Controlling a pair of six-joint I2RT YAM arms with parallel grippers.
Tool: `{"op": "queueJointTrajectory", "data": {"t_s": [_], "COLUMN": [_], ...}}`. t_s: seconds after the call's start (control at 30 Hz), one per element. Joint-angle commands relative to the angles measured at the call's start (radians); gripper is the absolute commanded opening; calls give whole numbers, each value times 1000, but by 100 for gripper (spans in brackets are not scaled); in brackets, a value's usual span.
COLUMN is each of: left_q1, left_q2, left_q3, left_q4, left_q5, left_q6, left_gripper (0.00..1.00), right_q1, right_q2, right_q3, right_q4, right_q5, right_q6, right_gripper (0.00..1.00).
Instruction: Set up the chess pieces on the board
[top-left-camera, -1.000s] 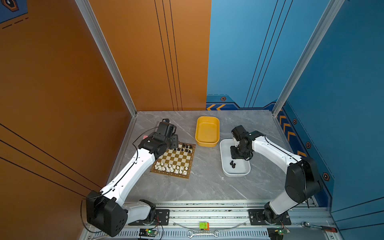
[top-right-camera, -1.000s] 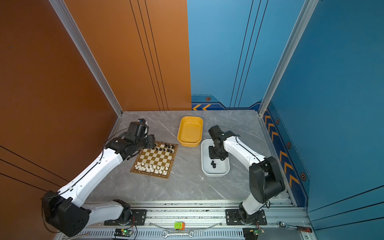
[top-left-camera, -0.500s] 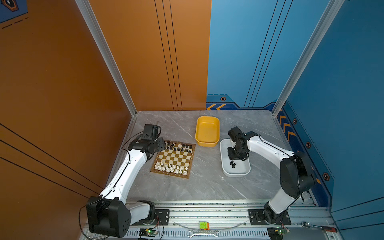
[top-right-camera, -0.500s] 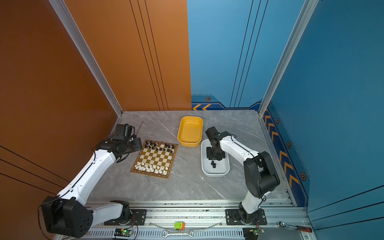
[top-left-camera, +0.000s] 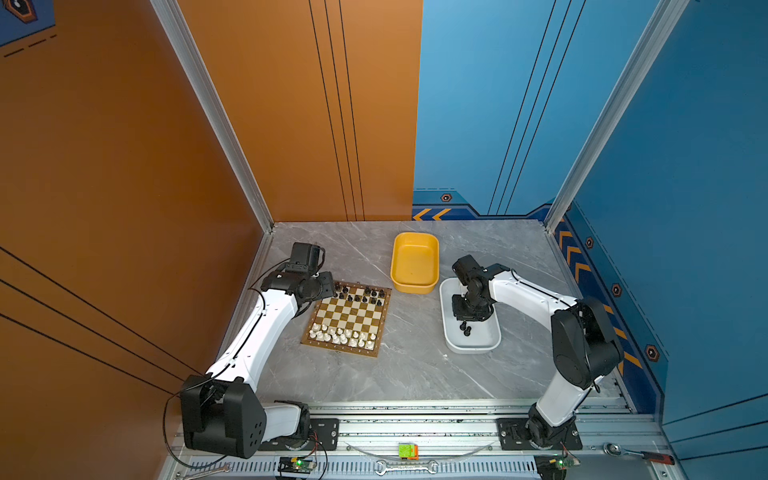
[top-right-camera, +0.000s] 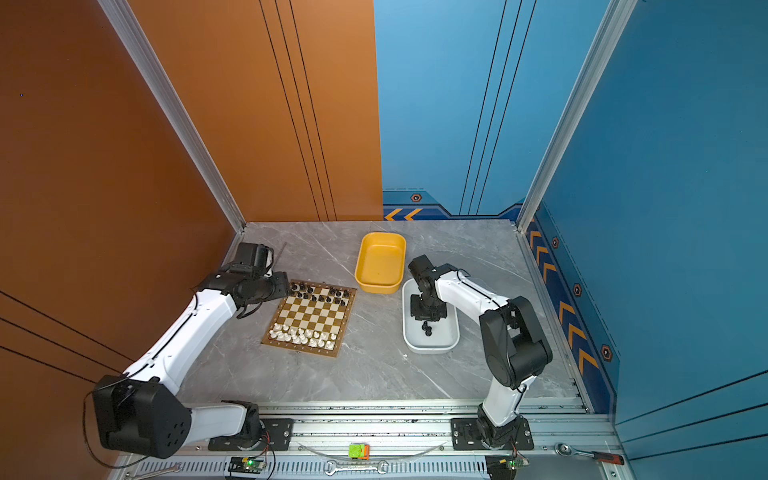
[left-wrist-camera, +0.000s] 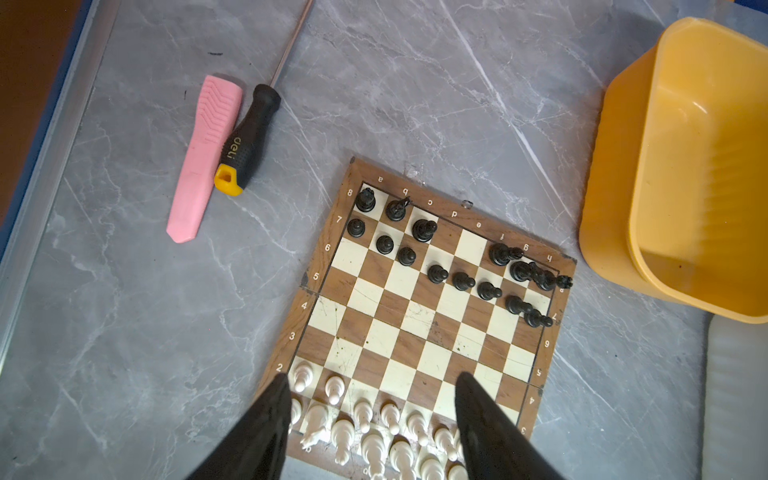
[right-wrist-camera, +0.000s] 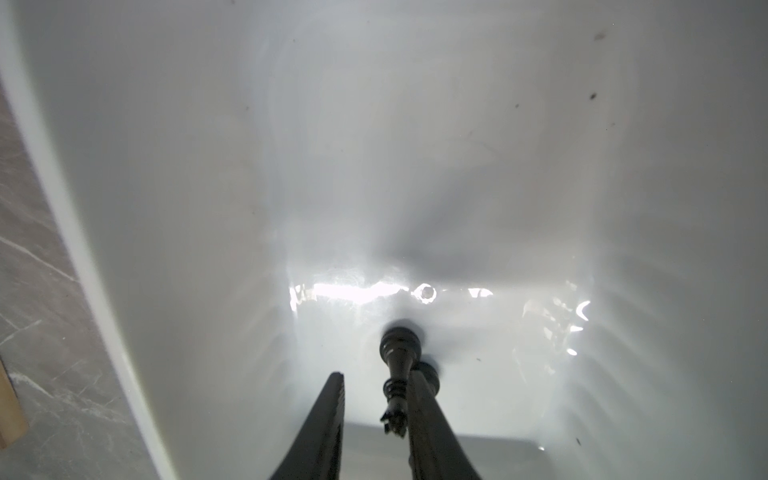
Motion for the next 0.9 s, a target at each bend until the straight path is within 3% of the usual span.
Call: {"op": "queueJointTrajectory", "data": {"t_s": [0.0,0.87], "left_q1": [11,-4], "left_q2": [18,62], "left_q3": [33,65], "left_q4": [0,9], "left_q5": [24,41], "left_q6": [22,-17], "left_gripper": [64,63], "right_q1": [7,-44], "right_q2": [3,-14], "right_q3": [-18,-35], "right_q4": [5,2], "right_q5": [2,-7], "right_q6": [27,-14], "right_gripper": [29,32]}}
